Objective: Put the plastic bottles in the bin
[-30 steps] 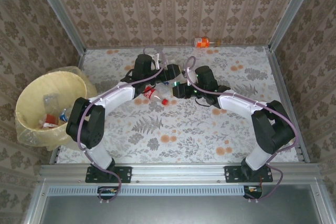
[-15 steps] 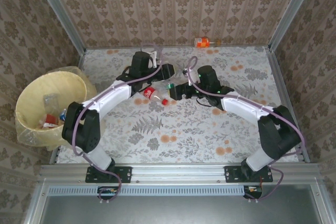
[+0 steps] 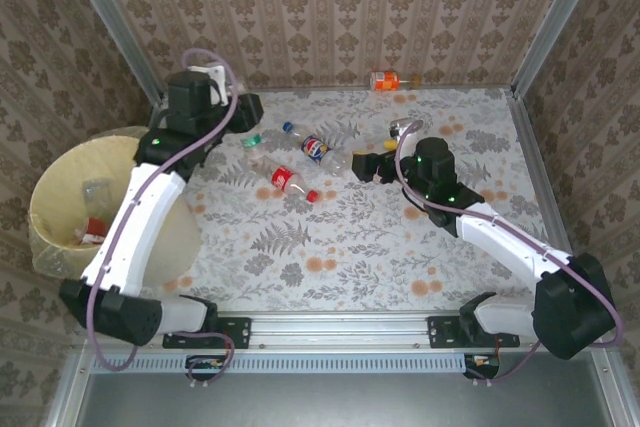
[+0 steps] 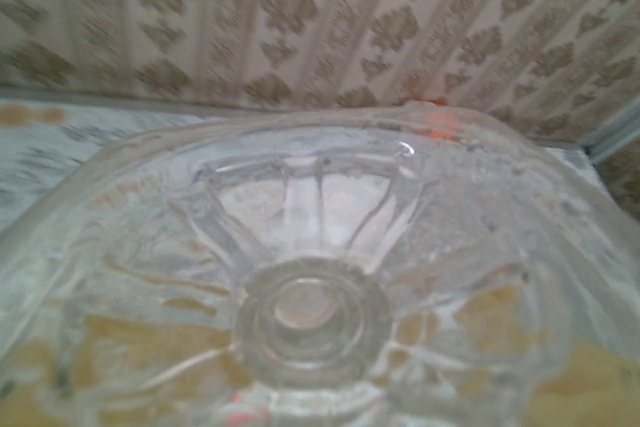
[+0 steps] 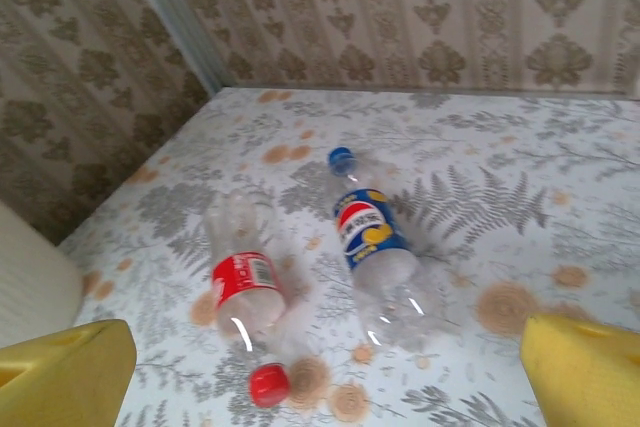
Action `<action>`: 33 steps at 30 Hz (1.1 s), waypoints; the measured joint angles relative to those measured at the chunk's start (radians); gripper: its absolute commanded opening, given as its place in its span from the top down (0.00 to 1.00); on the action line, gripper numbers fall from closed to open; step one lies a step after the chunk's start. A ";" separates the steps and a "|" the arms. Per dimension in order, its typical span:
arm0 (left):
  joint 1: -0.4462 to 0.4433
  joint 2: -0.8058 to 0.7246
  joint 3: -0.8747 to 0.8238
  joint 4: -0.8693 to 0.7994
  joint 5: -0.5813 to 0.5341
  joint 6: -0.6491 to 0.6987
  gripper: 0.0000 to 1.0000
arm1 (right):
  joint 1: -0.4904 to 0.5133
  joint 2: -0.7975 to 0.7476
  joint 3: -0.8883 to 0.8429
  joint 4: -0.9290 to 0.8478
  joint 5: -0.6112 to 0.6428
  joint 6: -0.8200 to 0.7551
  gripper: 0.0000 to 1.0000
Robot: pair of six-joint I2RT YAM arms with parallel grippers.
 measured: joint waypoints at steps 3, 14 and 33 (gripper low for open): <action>0.013 -0.058 0.078 -0.111 -0.124 0.063 0.49 | -0.001 0.000 -0.010 0.005 0.031 0.000 0.00; 0.116 -0.131 0.195 -0.363 -0.578 0.203 0.49 | -0.001 0.033 -0.008 0.037 0.041 0.000 0.00; 0.574 -0.018 0.225 -0.600 -0.624 0.179 0.09 | -0.001 0.075 0.060 0.032 -0.015 0.001 0.00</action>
